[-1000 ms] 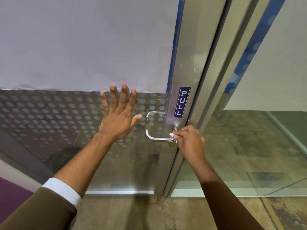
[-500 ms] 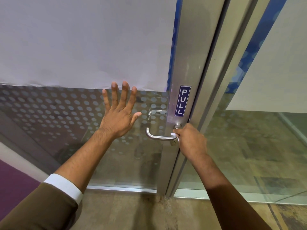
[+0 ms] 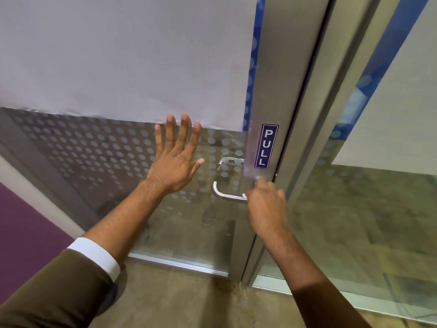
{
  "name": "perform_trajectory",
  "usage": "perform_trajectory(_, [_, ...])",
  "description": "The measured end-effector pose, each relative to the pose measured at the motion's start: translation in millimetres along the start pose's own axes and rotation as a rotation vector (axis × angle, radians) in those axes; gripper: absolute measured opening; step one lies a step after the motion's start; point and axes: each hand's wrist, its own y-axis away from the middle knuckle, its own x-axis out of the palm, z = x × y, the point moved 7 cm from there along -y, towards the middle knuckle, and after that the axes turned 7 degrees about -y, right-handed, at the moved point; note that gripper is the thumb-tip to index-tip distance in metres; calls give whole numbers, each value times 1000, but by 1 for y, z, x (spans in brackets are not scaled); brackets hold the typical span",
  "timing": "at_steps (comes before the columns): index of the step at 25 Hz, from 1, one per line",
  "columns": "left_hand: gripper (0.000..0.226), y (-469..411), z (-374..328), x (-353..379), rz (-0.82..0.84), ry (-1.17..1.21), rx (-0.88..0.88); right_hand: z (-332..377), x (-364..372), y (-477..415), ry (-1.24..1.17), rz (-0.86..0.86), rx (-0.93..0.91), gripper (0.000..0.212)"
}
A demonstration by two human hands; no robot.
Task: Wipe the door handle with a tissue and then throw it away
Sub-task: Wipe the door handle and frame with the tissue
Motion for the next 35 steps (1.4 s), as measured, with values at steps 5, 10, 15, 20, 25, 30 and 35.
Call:
perform_trajectory(5, [96, 2, -3, -6, 26, 0, -16, 26, 3, -6, -22, 51, -88, 17])
perform_trajectory(10, [93, 5, -3, -9, 36, -10, -4, 21, 9, -5, 16, 192, -164, 25])
perform_trajectory(15, [98, 4, -4, -9, 49, -12, 11, 39, 7, -31, -30, 226, -175, 11])
perform_trajectory(20, [108, 3, -4, -6, 68, -1, 16, 47, 14, -32, -14, 142, -94, 13])
perform_trajectory(25, [123, 2, -5, -5, 76, 15, 16, 65, 24, -32, 14, 100, 39, 18])
perform_trajectory(30, [127, 1, -3, -7, 56, 49, 37, 72, 34, -45, -129, 88, 316, 23])
perform_trajectory(35, [128, 2, -1, -9, 20, 71, 56, 80, 32, -54, -170, 65, 375, 21])
